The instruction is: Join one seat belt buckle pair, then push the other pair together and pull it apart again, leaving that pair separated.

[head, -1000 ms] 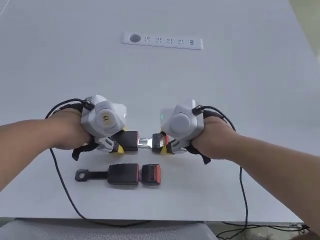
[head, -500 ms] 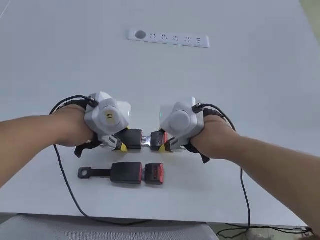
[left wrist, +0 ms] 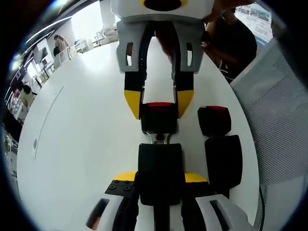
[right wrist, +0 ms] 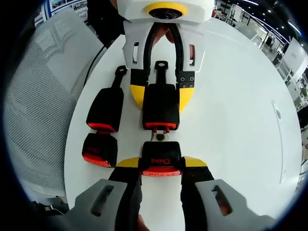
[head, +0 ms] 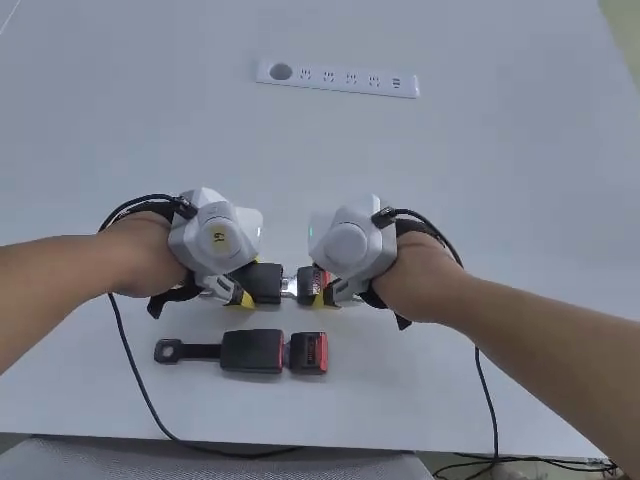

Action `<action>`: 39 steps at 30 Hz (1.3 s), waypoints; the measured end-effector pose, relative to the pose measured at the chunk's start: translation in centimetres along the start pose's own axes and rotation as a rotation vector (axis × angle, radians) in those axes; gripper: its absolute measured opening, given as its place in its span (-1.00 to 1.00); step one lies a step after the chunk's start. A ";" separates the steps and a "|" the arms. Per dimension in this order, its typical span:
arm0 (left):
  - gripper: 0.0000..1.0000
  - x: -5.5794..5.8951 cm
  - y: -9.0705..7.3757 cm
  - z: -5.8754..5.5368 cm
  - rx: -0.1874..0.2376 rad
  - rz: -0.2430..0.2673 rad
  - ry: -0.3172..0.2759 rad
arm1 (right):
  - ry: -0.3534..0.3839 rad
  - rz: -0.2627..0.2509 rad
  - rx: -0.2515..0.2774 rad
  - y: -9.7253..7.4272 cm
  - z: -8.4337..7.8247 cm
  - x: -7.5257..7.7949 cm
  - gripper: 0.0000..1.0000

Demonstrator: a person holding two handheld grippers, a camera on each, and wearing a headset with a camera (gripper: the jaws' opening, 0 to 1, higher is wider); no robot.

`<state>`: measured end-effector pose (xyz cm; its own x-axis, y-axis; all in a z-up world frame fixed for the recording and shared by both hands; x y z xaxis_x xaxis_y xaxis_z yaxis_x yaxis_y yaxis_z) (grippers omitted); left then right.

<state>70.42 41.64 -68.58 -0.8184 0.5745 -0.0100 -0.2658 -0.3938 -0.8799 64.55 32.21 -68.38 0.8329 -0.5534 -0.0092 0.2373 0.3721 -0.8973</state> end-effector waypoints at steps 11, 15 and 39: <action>-0.33 0.0 0.0 0.0 0.002 0.004 -0.009 | 0.012 -0.006 0.012 0.4 0.8 0.0 -0.44; -0.33 0.0 0.0 0.0 0.007 0.011 -0.016 | 0.016 -0.010 0.006 0.4 1.1 0.0 -0.44; -0.32 -0.2 0.2 0.0 -0.010 0.005 -0.009 | 0.027 -0.014 -0.010 0.2 0.5 0.0 -0.42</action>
<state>70.50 41.45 -68.72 -0.8243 0.5661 -0.0106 -0.2563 -0.3898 -0.8845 64.84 32.65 -68.31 0.8159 -0.5782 -0.0087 0.2436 0.3573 -0.9017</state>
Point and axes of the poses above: the centre of the closed fingertips' face, and the gripper's own axes: y roughly forward along the fingers, x roughly to its right, z roughly out of its top, the point moved 6 cm from there along -y, roughly backward along the fingers, and after that the axes turned 3 degrees about y, right-handed, at the moved point
